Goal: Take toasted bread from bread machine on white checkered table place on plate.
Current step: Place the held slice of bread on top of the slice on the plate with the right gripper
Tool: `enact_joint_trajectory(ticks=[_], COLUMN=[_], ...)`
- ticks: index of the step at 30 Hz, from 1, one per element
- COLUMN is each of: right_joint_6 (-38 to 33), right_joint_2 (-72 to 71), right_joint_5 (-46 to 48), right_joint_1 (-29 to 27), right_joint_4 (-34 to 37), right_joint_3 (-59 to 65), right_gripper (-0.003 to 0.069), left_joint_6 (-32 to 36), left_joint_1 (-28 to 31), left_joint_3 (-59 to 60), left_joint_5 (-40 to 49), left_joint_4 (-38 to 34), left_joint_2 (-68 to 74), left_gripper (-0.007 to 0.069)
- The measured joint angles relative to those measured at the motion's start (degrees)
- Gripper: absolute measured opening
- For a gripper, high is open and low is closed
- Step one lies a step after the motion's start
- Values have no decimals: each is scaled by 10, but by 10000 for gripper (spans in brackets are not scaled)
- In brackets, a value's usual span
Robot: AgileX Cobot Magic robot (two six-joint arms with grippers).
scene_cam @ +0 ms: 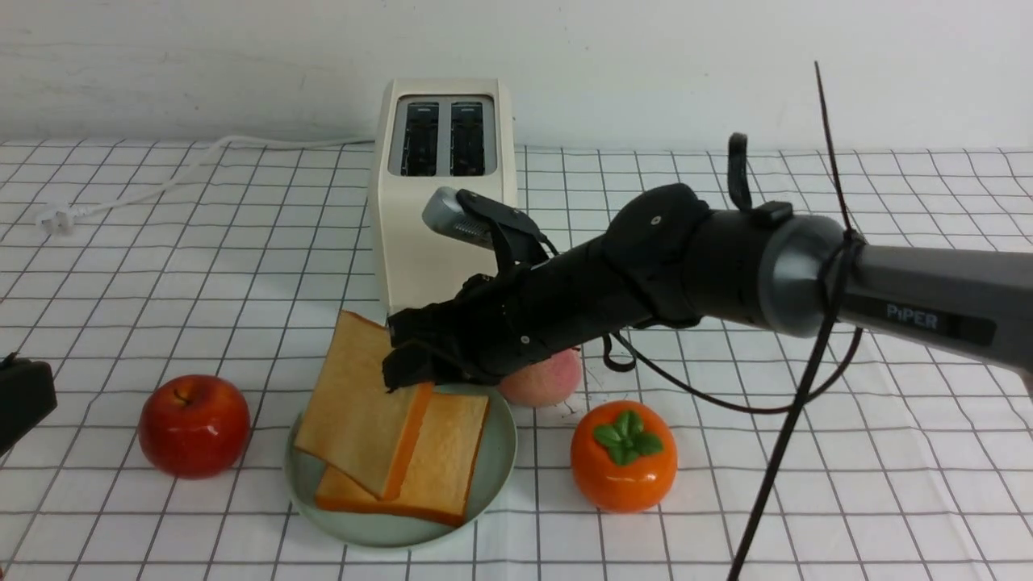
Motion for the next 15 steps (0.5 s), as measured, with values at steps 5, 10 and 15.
enact_joint_trajectory(ticks=[5,10,15], right_joint_6=[6,56,169], right_joint_2=[-15,-62,-142], right_joint_5=[5,10,55], right_joint_1=[0,0,0], right_joint_4=[-41,-126,-284], right_joint_3=[0,0,0], right_gripper=[517,570,482], left_joint_6=[0,0,0], left_joint_1=[0,0,0], left_joint_3=[0,0,0], left_joint_5=[0,0,0], left_joint_4=[0,0,-1], left_joint_2=[0,0,0], left_gripper=[5,5,5])
